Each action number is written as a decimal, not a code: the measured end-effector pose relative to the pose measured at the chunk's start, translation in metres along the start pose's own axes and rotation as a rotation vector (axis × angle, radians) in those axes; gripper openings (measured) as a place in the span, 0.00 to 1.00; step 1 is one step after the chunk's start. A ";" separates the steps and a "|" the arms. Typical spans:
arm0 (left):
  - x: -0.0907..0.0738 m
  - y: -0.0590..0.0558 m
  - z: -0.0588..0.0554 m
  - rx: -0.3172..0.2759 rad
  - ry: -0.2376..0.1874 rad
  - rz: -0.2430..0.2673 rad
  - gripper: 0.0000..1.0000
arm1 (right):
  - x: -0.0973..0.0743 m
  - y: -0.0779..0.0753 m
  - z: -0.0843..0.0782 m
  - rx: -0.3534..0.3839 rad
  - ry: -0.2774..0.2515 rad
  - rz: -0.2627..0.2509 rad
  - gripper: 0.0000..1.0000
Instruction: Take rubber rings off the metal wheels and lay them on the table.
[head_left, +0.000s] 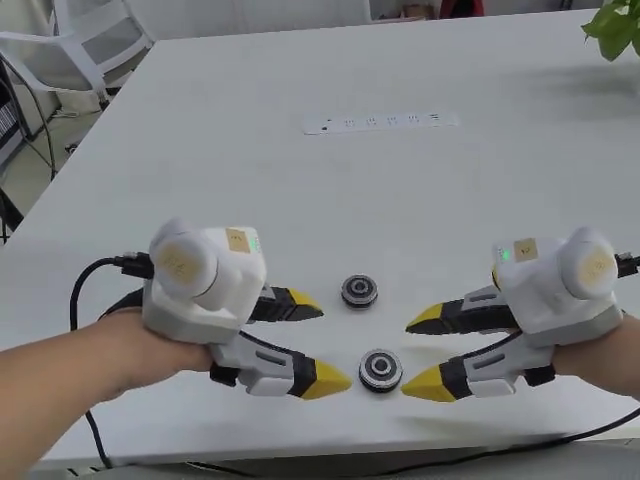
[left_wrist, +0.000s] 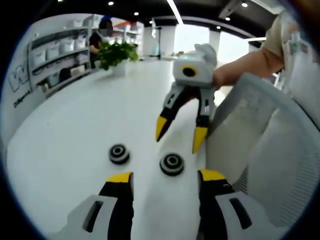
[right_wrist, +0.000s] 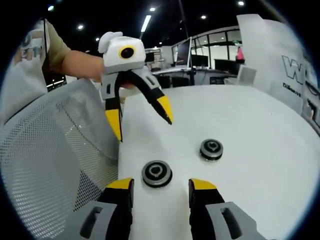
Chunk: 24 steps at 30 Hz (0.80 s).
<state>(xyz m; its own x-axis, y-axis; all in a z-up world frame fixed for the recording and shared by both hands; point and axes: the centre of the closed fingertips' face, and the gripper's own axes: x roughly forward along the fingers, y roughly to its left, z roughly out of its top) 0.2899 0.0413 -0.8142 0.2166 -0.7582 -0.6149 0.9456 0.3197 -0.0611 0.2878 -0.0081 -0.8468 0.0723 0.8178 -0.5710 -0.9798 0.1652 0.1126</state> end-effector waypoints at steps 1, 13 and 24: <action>0.001 0.000 0.001 0.000 0.000 -0.001 0.51 | 0.001 0.000 -0.001 -0.002 0.004 0.002 0.41; 0.019 -0.008 -0.001 0.017 0.038 -0.040 0.46 | 0.005 0.002 -0.003 -0.010 0.021 0.023 0.38; 0.033 -0.011 0.003 0.008 0.037 -0.058 0.40 | 0.007 0.004 -0.004 -0.015 0.028 0.038 0.35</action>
<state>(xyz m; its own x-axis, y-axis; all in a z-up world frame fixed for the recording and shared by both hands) 0.2869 0.0111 -0.8317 0.1527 -0.7537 -0.6392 0.9581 0.2715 -0.0913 0.2834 -0.0038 -0.8537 0.0304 0.8076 -0.5890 -0.9845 0.1261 0.1222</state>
